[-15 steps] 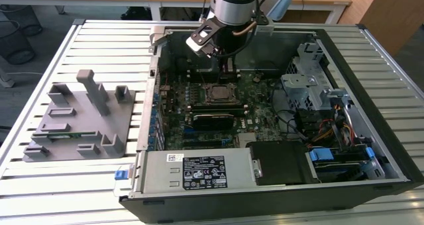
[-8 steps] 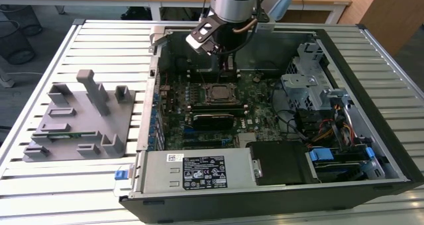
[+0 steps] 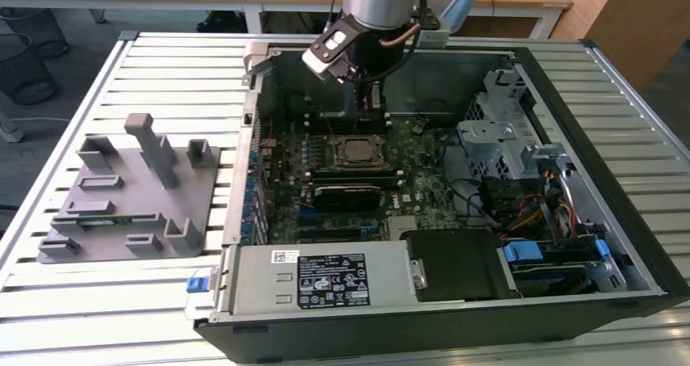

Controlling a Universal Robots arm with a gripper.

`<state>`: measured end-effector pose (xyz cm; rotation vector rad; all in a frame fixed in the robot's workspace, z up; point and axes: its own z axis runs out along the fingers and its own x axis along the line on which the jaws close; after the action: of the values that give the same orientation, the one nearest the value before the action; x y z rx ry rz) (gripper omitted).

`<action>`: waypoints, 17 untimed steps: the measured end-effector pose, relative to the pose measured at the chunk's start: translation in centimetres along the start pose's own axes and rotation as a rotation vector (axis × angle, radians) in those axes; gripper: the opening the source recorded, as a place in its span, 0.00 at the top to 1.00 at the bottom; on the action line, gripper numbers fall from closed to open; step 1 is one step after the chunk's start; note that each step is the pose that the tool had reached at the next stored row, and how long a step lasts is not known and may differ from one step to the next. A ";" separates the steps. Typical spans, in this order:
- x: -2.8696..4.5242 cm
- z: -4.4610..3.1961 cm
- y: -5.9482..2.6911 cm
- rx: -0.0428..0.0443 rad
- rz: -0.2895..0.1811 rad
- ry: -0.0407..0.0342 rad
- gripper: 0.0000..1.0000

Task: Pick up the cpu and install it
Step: 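Install the first cpu locking lever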

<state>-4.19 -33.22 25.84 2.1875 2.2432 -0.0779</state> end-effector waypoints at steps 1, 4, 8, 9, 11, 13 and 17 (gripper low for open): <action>0.00 -0.10 0.00 -0.0001 0.000 0.0000 0.89; -0.02 -0.41 -0.01 -0.0004 0.000 -0.0001 0.89; -0.02 -0.56 -0.02 -0.0111 0.000 -0.0001 0.89; -0.02 -0.56 -0.02 -0.0145 0.001 -0.0001 0.89; -0.02 -0.56 -0.01 -0.0171 0.000 -0.0004 0.89; -0.02 -0.57 -0.01 -0.0172 0.000 -0.0005 0.89; -0.02 -0.56 -0.02 -0.0191 -0.045 -0.0014 0.89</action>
<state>-4.19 -33.22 26.40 2.1272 2.2830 -0.0580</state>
